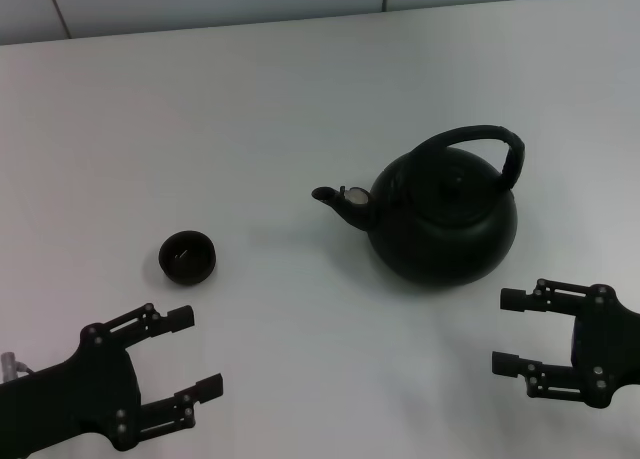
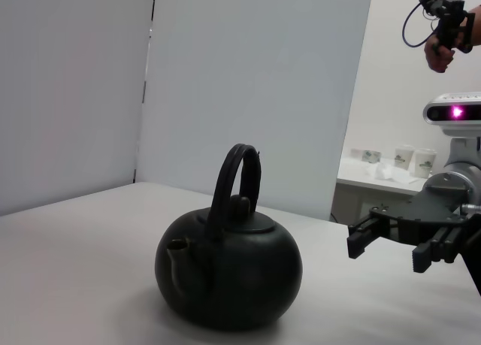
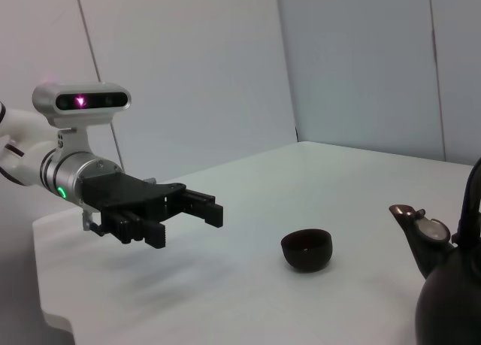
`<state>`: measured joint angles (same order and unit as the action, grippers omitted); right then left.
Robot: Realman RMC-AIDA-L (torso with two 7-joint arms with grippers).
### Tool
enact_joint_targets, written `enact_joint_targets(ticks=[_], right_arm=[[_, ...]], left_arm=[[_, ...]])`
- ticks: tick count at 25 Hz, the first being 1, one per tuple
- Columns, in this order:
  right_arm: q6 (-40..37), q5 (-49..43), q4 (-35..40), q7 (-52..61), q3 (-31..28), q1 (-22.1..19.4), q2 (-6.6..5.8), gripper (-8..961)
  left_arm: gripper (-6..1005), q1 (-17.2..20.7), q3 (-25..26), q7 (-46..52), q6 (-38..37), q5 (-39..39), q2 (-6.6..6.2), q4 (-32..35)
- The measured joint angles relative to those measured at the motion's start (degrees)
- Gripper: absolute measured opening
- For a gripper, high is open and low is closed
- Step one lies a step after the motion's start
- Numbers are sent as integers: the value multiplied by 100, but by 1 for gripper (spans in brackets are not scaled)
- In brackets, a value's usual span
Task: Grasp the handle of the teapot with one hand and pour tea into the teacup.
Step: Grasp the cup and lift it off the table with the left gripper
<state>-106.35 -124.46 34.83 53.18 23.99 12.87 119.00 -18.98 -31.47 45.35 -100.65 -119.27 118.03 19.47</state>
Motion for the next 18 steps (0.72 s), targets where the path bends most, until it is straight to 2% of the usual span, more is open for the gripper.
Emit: enact_joint_targets(ticks=[12,14,15,16,18], right_arm=[[5,29,1,-67,-6,-4,0,708],[5,42,0,-72,-10,-4,0,708],[0,51,-3,-73,-25,0,0,708],[0,51,-3,-73,-25,0,0,708],[-8,61,-10,-74,-54,13,0,708]], left_arm=[[764,0,70,0,-41,49,20,-5],[762,0,270,-11,14,87,34,-16],[761,0,670,-78,134,172,43,-119],[761,0,670,-78,134,172,43,-119],[759,17,1367,-361,398,376,46,-421]])
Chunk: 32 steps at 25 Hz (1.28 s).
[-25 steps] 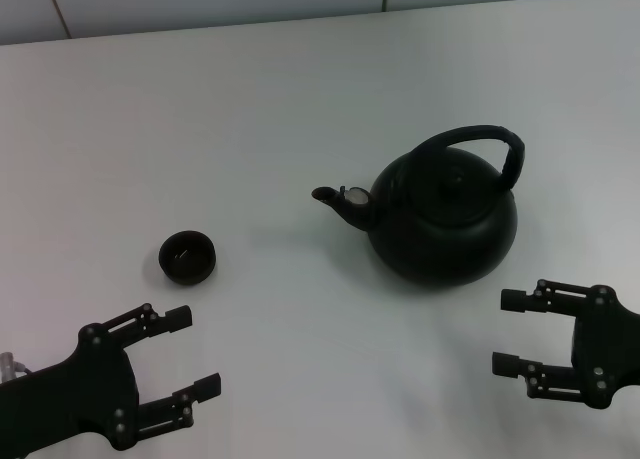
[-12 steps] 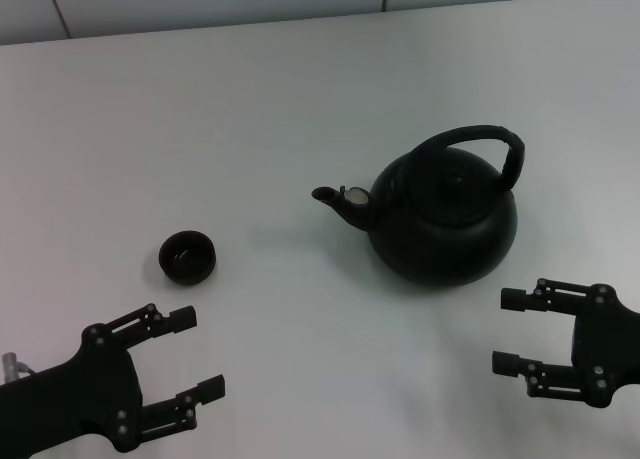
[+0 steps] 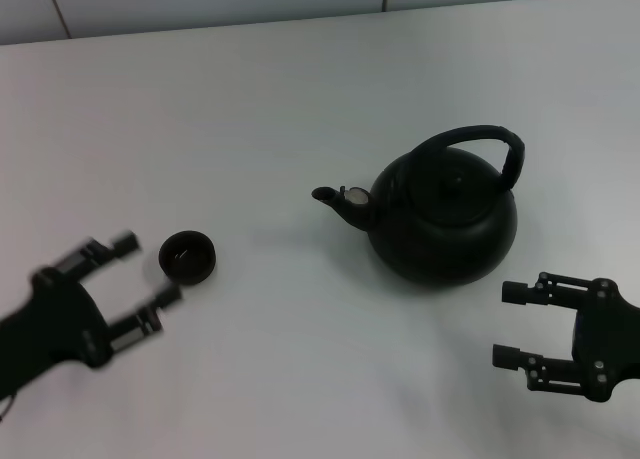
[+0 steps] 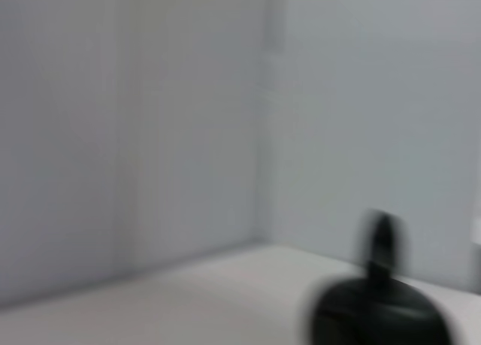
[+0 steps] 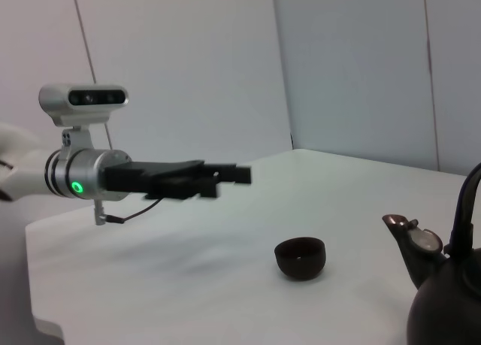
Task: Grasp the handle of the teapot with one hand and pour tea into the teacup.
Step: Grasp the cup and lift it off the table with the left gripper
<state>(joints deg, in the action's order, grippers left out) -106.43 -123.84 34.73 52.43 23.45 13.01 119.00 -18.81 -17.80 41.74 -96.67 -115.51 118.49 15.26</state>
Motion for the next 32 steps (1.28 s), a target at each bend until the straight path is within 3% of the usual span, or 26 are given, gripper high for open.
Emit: enact_joint_targets(ticks=[5,13,23,32], right_arm=[[-7,7,-2,-2,-13,37,0,710],[-6,13,-2,-5,-17,93,0,709],[13,13,-2,-5,-17,124,0,710],[18,11,-2,-4,-41,124,0,710]], left_arm=[[755,74,610,-761,181,125,-1,-485],[749,80,630,-804,171,125,-2,-542],[741,196,525,-879,202,44,-26,-468],[734,284,-74,-1173,1197,-151,-9,-372]])
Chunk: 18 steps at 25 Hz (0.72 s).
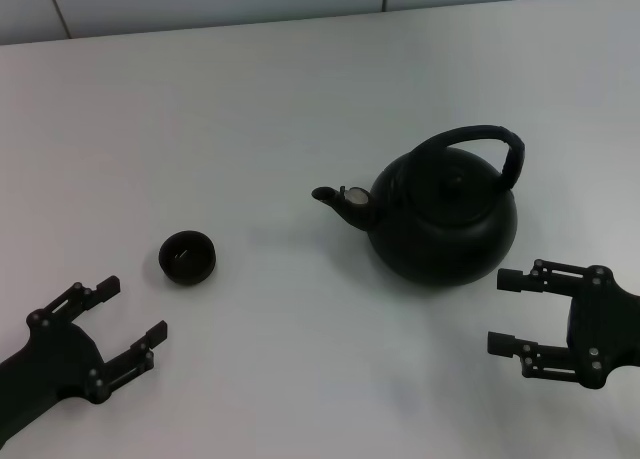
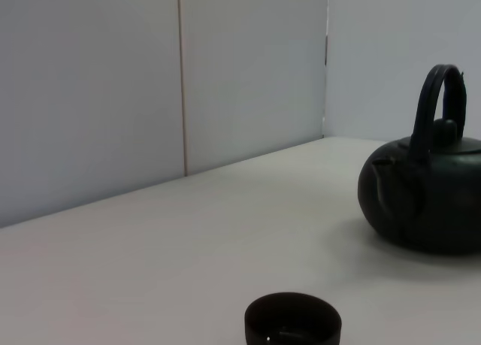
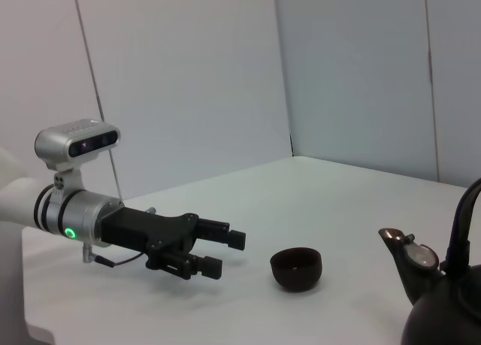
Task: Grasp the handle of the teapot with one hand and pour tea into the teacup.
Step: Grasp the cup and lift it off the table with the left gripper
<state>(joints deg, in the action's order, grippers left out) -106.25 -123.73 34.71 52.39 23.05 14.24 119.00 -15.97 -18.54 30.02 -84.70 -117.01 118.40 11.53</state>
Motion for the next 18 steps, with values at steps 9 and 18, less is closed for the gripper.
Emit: enact_joint_targets(ticks=[9,18], right_arm=[[0,13,4,20,-2,22,0,709],[-44,79,31,26,-2,26,0,709]], left_arm=[[726,-51,22,-12,62,64,17,-68],[719,-483,46,-5,605,219,33,-549]])
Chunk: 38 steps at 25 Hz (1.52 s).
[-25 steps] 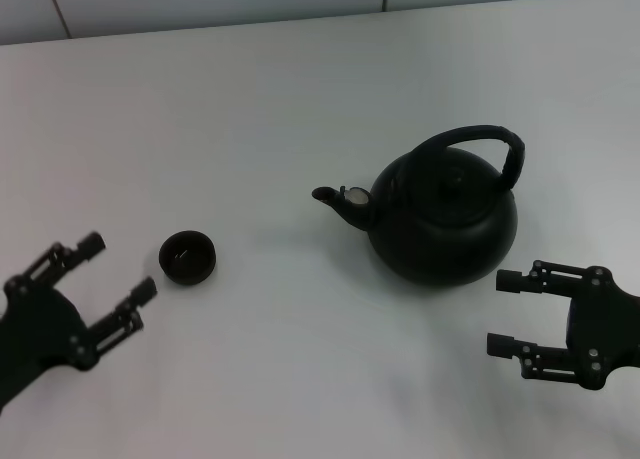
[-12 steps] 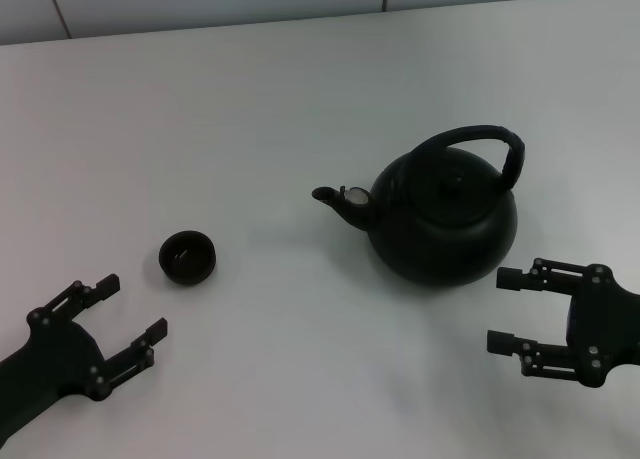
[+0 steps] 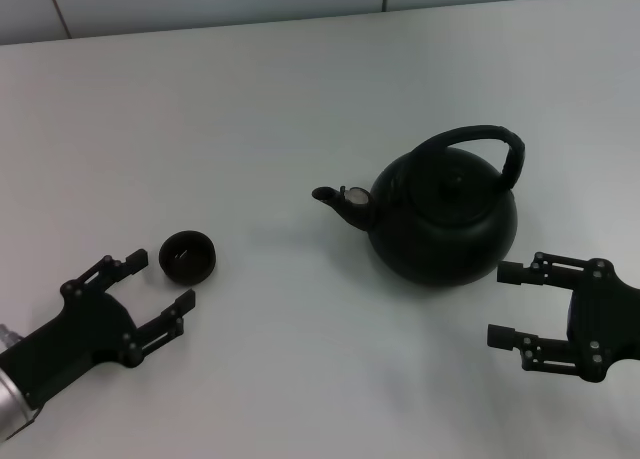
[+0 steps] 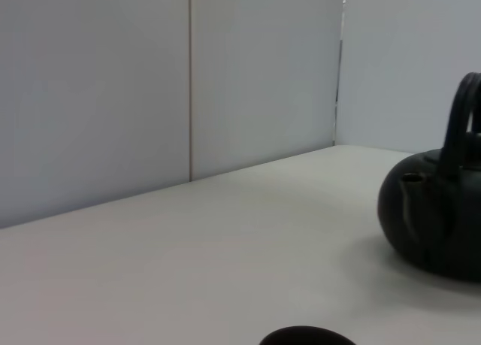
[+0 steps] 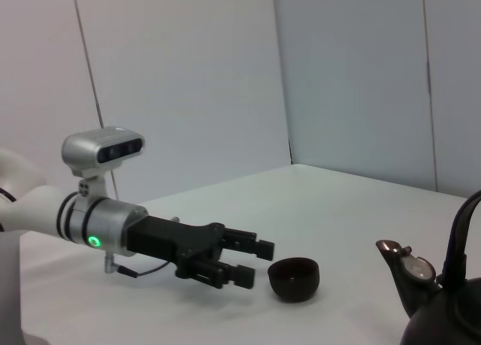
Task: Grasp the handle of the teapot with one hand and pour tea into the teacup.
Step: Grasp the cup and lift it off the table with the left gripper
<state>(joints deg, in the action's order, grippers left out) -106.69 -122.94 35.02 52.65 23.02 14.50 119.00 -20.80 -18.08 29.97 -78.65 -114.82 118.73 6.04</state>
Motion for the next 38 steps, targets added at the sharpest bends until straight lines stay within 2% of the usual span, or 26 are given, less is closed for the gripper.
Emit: enact_joint_targets(ticks=[19,38], right_arm=[[-72,63,14,4,0,-29,-1,710],[-98,79,14,26,0,-21,-9,709]], left_arm=[[704,-449,59,-134,769,120,18,-376],[689,-521,58,-352,763,139,18,-500]])
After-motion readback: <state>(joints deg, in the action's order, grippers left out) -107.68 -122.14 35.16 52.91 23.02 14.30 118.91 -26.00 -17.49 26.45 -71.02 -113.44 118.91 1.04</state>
